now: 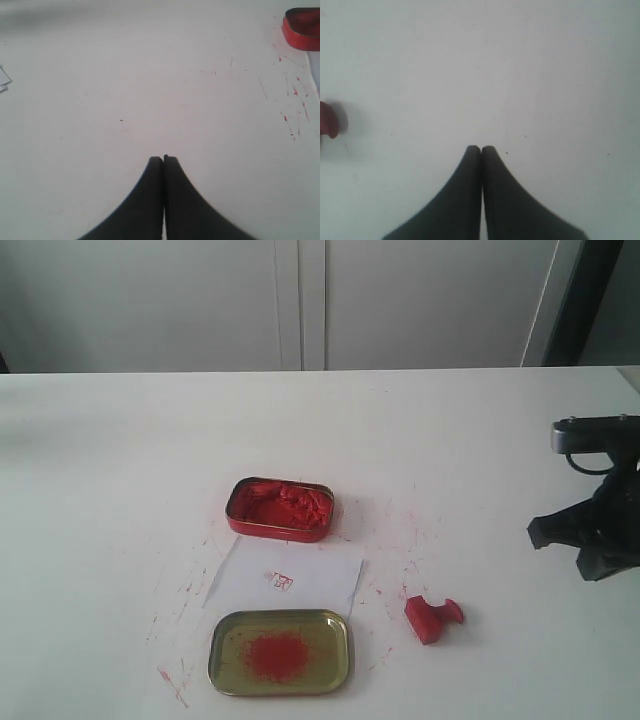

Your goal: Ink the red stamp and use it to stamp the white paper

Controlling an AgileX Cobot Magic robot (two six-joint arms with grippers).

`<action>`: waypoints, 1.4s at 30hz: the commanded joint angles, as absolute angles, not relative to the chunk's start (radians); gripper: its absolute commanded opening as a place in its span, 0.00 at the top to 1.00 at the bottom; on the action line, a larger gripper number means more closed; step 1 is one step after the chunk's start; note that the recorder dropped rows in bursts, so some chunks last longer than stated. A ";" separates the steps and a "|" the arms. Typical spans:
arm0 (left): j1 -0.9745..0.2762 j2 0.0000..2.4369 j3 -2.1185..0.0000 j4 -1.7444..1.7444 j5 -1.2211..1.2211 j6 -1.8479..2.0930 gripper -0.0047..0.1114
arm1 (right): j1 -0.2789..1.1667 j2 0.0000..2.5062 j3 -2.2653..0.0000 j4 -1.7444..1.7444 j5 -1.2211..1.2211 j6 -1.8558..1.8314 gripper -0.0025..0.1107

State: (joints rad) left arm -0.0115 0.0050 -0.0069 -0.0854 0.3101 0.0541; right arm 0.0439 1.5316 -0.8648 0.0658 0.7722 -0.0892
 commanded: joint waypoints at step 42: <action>-0.009 0.000 0.000 -0.095 0.306 0.048 0.96 | 0.039 0.967 -0.672 0.022 0.751 -0.063 0.98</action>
